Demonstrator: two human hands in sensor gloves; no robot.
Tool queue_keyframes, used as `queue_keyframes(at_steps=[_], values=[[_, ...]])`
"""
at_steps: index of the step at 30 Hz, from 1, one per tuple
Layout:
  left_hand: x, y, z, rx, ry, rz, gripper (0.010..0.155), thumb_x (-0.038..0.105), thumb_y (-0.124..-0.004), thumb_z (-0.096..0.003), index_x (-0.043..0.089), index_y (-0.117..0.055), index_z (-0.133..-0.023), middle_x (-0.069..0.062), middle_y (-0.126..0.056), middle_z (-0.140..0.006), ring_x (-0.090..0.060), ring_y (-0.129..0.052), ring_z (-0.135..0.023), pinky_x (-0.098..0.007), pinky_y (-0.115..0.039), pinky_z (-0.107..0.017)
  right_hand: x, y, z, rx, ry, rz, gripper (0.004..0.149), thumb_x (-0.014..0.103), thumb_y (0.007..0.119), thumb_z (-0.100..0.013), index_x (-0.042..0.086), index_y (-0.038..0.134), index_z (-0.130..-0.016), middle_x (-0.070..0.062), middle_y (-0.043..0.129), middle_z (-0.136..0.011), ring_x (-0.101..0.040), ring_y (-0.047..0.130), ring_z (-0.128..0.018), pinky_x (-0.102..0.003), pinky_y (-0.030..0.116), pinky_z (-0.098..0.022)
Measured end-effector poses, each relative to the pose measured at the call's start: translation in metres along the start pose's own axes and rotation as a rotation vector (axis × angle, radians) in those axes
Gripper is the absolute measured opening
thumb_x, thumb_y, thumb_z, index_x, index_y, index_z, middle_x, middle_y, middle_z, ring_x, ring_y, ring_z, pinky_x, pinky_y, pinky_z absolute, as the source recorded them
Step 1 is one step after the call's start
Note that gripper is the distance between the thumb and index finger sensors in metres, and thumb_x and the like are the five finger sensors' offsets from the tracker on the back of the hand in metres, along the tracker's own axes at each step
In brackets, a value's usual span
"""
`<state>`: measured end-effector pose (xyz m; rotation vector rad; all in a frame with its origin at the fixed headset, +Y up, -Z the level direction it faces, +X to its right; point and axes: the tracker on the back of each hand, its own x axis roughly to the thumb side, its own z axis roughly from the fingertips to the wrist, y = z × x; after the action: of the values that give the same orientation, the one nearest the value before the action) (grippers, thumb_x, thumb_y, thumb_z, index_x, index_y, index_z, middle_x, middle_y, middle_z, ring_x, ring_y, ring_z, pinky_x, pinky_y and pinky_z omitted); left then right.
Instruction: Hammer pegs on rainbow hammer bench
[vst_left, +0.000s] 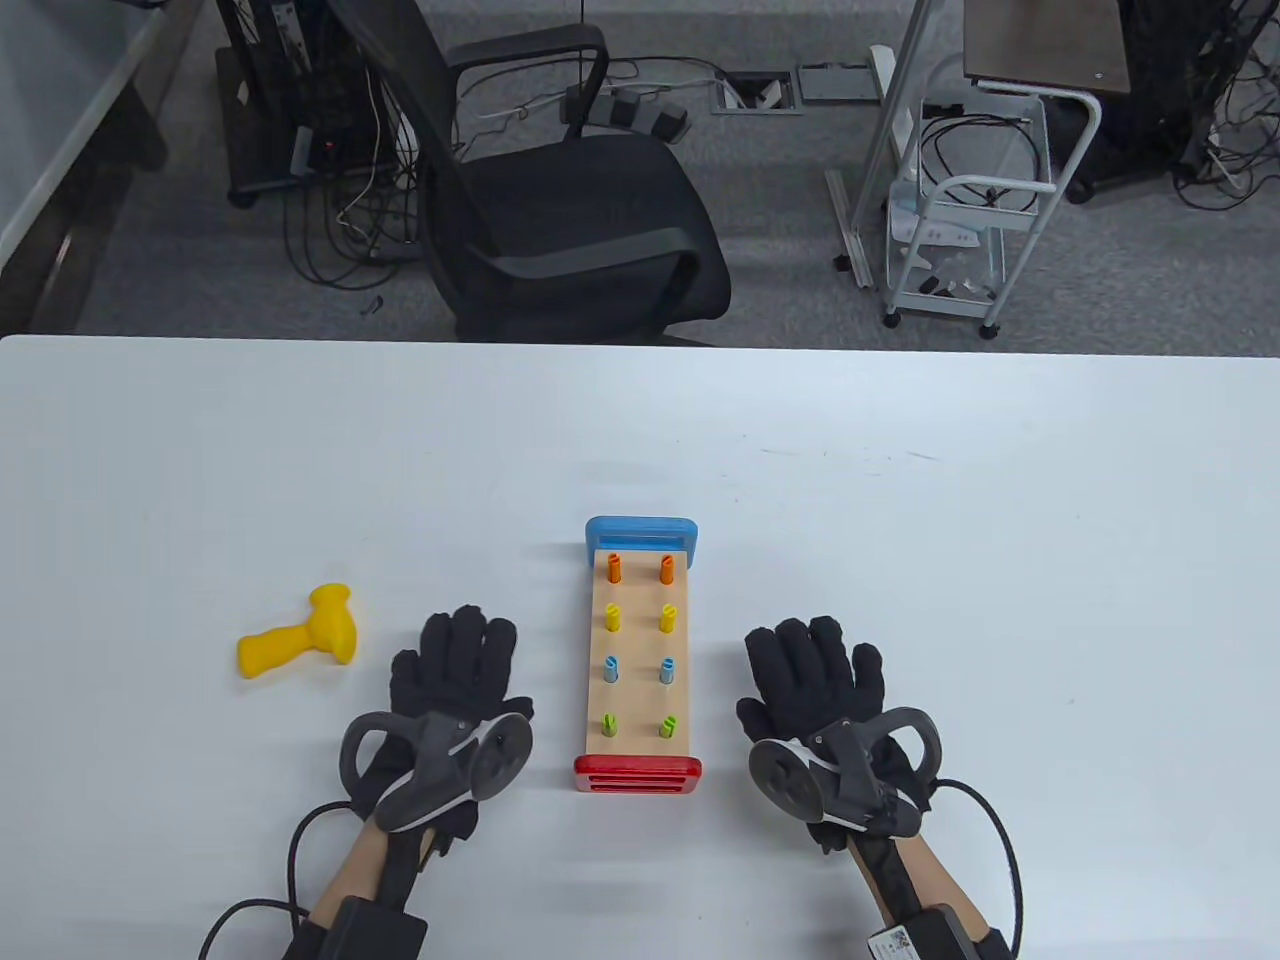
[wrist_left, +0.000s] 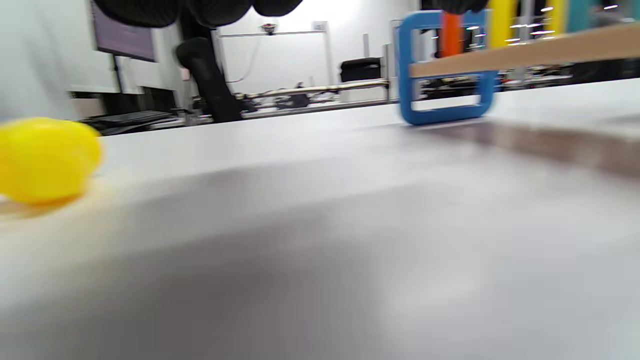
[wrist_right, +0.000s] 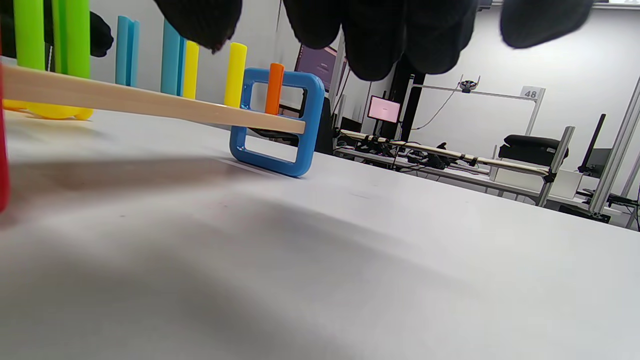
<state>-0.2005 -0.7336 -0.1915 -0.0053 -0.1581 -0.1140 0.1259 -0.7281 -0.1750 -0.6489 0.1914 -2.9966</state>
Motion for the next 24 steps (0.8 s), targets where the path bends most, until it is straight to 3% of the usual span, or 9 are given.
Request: queue_keyframes(at_steps=[6, 12, 16, 21, 24], values=[[-0.083, -0.003, -0.015, -0.068, 0.227, 0.142, 0.081, 0.041, -0.063, -0.0613, 0.006, -0.021, -0.121, -0.036, -0.032, -0.126, -0.063, -0.045, -0.111, -0.076, -0.055, -0.071, -0.001, 0.0, 0.0, 0.0, 0.001, -0.005, 0.07, 0.04, 0.057, -0.064, -0.001, 0.039, -0.117, -0.035, 0.05, -0.116, -0.061, 0.049, -0.1, -0.08, 0.048, -0.063], [-0.146, -0.022, -0.039, -0.326, 0.376, 0.046, 0.085, 0.029, -0.07, -0.06, 0.004, -0.015, -0.12, -0.036, -0.023, -0.125, -0.063, -0.035, -0.112, -0.077, -0.051, -0.072, -0.006, 0.001, -0.001, -0.001, 0.02, -0.014, 0.069, 0.04, 0.057, -0.064, -0.001, 0.039, -0.117, -0.035, 0.05, -0.115, -0.061, 0.05, -0.1, -0.08, 0.048, -0.063], [-0.167, -0.034, -0.051, -0.478, 0.435, 0.044, 0.091, 0.029, -0.074, -0.0584, 0.005, -0.01, -0.119, -0.034, -0.017, -0.125, -0.061, -0.028, -0.112, -0.077, -0.048, -0.073, -0.007, 0.003, -0.001, 0.01, 0.029, -0.011, 0.069, 0.04, 0.057, -0.064, -0.001, 0.04, -0.117, -0.035, 0.05, -0.115, -0.061, 0.05, -0.1, -0.08, 0.048, -0.063], [-0.173, -0.05, -0.057, -0.571, 0.426, 0.08, 0.084, 0.03, -0.077, -0.057, 0.012, -0.026, -0.121, -0.029, -0.026, -0.126, -0.058, -0.034, -0.114, -0.076, -0.05, -0.073, -0.008, 0.007, -0.002, 0.025, 0.035, -0.006, 0.069, 0.04, 0.057, -0.064, -0.001, 0.04, -0.117, -0.035, 0.052, -0.115, -0.061, 0.05, -0.099, -0.08, 0.048, -0.063], [-0.171, -0.056, -0.058, -0.502, 0.438, 0.044, 0.079, 0.033, -0.075, -0.0567, 0.014, -0.031, -0.119, -0.026, -0.037, -0.126, -0.054, -0.047, -0.114, -0.073, -0.056, -0.073, -0.008, 0.008, -0.002, 0.032, 0.037, -0.005, 0.069, 0.04, 0.057, -0.064, -0.001, 0.04, -0.117, -0.035, 0.052, -0.115, -0.061, 0.05, -0.099, -0.08, 0.048, -0.063]])
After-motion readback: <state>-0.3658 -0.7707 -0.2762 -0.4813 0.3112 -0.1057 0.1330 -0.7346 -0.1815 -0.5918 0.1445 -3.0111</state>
